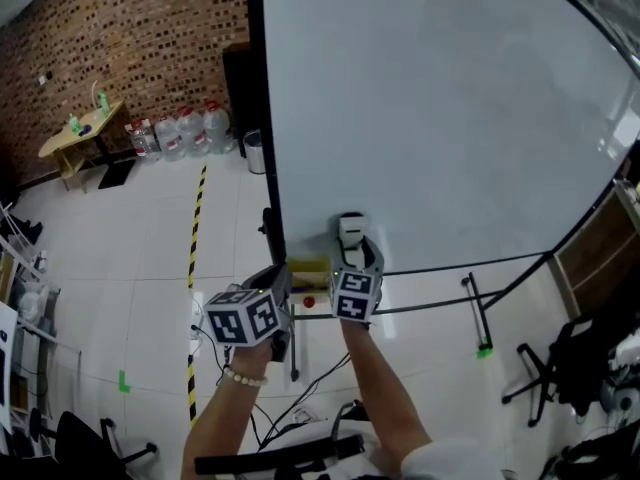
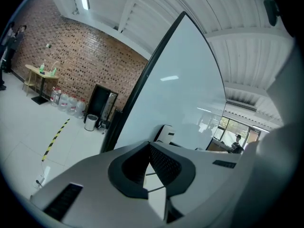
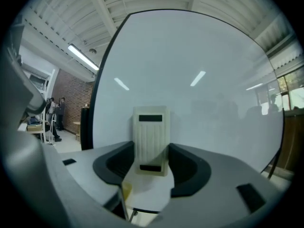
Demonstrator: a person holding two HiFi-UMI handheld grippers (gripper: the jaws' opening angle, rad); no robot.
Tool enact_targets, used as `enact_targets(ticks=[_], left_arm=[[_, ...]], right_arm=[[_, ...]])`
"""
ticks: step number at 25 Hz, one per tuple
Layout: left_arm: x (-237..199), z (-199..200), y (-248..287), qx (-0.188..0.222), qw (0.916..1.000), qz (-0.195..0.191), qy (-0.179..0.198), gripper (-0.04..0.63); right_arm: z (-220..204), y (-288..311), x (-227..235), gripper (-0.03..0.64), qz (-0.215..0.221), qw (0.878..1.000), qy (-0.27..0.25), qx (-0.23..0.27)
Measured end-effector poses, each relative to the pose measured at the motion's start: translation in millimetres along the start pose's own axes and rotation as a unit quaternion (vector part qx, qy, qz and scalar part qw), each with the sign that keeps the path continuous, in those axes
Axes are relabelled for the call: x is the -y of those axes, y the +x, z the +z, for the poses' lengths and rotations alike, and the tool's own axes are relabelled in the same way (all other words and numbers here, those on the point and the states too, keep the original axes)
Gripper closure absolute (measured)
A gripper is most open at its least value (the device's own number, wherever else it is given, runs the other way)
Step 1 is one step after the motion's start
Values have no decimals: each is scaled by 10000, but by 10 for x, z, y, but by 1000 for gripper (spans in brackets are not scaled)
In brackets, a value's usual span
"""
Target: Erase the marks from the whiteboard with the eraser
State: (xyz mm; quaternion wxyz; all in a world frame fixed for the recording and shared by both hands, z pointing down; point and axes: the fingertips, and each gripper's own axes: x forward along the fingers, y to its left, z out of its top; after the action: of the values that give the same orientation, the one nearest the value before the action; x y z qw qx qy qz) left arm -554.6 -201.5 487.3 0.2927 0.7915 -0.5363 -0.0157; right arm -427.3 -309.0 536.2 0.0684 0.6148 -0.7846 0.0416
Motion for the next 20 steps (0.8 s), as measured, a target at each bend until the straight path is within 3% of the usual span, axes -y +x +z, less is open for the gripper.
enact_targets(ticks=[20], left_arm=[[1684,-690,1453,-61,9999,147,-29,607]], right_arm=[[-125,-191,2402,370,182,9998,58,-93]])
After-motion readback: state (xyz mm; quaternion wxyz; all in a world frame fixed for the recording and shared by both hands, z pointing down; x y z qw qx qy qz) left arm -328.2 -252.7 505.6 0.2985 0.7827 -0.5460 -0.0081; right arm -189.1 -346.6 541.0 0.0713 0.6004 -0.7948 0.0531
